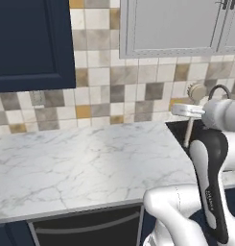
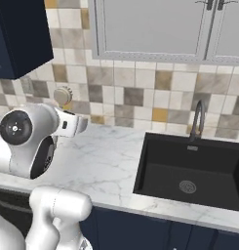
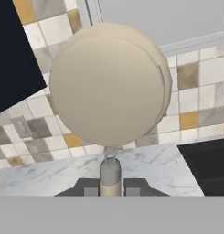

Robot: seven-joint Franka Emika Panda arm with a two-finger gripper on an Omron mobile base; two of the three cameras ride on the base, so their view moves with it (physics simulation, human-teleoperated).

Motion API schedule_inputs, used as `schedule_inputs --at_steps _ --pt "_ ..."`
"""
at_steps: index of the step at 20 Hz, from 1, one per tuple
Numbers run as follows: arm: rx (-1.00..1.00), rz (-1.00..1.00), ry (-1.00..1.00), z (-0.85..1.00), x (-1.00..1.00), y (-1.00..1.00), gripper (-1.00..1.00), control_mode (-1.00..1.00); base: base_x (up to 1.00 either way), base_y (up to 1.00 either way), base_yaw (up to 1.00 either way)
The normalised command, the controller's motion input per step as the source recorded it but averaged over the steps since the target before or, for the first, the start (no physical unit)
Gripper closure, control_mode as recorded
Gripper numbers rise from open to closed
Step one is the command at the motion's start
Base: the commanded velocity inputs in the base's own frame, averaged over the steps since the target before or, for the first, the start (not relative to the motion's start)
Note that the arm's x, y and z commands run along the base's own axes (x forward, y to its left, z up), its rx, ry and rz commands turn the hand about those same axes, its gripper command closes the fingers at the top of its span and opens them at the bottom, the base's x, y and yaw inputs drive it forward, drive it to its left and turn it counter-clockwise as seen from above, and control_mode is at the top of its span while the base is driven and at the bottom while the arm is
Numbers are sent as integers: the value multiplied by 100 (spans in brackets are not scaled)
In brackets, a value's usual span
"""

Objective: Grab the spray bottle from the cabinet, then place it next to the cutting board for sanitizing. Then grab the dish brush from the countertop next to the sink and place it next to the cutting board.

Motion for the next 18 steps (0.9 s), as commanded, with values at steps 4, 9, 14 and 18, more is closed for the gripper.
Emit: schedule_inputs --at_steps 4,9,14,18 --pt "0 0 0 0 0 0 100 100 -100 80 0" --pt "0 0 0 0 0 0 100 100 -39 71 52" --pt "0 0 0 0 0 0 100 100 0 8 89" --pt "0 0 0 0 0 0 100 100 0 0 93"
